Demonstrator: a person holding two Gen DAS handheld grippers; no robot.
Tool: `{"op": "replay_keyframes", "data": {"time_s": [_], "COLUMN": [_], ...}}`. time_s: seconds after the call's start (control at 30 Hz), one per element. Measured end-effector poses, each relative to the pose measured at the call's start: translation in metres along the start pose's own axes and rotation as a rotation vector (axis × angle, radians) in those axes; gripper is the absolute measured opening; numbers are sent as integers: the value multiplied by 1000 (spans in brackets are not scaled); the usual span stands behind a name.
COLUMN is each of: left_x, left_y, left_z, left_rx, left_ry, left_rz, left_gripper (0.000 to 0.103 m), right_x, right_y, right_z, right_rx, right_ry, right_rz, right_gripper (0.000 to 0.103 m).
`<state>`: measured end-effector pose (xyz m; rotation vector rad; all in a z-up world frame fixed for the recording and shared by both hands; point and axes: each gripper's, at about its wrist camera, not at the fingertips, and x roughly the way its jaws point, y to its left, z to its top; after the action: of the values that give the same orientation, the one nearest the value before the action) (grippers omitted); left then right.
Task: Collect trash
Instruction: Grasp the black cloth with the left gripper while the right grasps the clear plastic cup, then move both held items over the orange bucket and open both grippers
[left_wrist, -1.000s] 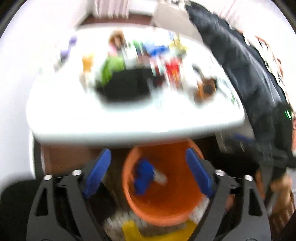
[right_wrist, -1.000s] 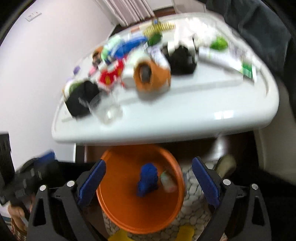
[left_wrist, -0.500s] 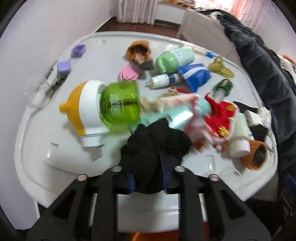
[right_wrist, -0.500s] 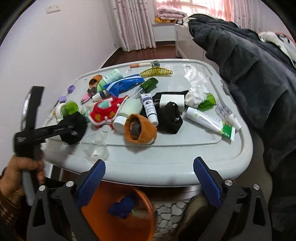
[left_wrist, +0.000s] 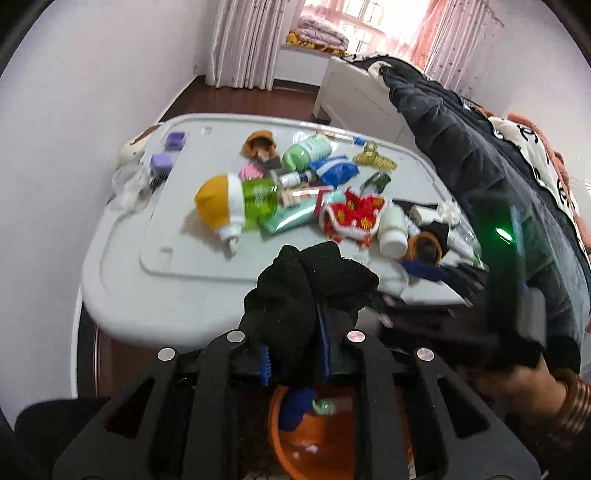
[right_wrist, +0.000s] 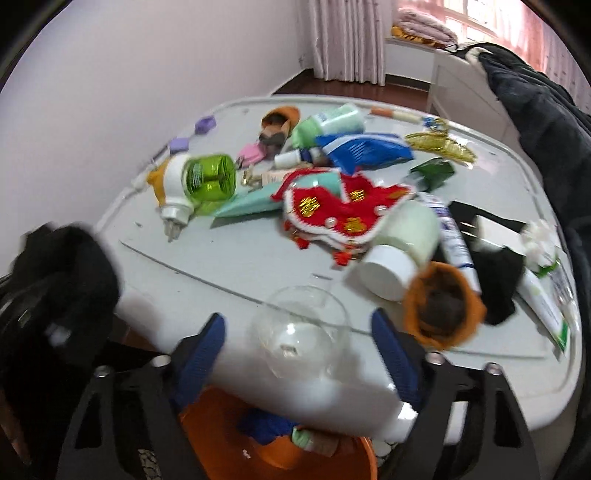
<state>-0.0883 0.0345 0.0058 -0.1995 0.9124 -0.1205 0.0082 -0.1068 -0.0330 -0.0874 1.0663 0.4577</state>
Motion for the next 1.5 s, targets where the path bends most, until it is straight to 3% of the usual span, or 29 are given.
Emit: {"op": "replay_keyframes", "data": {"time_s": [0.03, 0.07, 0.2, 0.37, 0.57, 0.7, 0.83, 0.87, 0.9, 0.93, 0.97, 1.07, 1.27, 1.4, 1.5], "left_x": [-1, -1, -2, -8, 6, 20, 33, 35, 39, 41, 44, 47, 41, 29, 26], "left_y": [1, 3, 4, -14, -41, -48, -49, -49, -48, -49, -49, -50, -44, -26, -4], "left_z": [-4, -6, -15, -30, -71, -81, -88, -90, -91, -93, -94, -95, -81, -29, 25], "left_rx": [-4, -5, -13, 55, 110, 122, 112, 109, 103, 99, 99, 111, 91, 85, 53], "left_ry": [6, 13, 32, 76, 243, 304, 360, 376, 398, 411, 425, 446, 409, 267, 126], "left_rz": [-2, -6, -17, -53, -142, -147, -135, -133, -127, -122, -106, -67, -52, 6, 66], "left_gripper": [18, 18, 19, 19, 19, 19, 21, 23, 29, 41, 52, 70, 77, 78, 87], "right_x": [8, 13, 12, -25, -46, -35, -27, -26, -24, -24, -27, -33, -39, -46, -49], "right_y": [3, 5, 8, 2, -7, -8, -9, -9, -9, -11, -13, -21, -38, -42, -42], "right_z": [1, 0, -4, -21, -84, -127, -139, -140, -140, -141, -141, -139, -131, -123, -119], "right_rx": [-11, -22, -34, 3, 42, 55, 56, 55, 58, 67, 84, 112, 198, 187, 175], "right_ry": [10, 18, 1, -7, 138, 241, 286, 297, 304, 312, 297, 266, 210, 155, 118], "right_rz": [-16, -32, -58, 0, 70, 81, 84, 83, 84, 81, 71, 68, 67, 37, 19], "right_gripper": [49, 47, 47, 47, 47, 47, 48, 52, 73, 87, 88, 88, 89, 89, 90]}}
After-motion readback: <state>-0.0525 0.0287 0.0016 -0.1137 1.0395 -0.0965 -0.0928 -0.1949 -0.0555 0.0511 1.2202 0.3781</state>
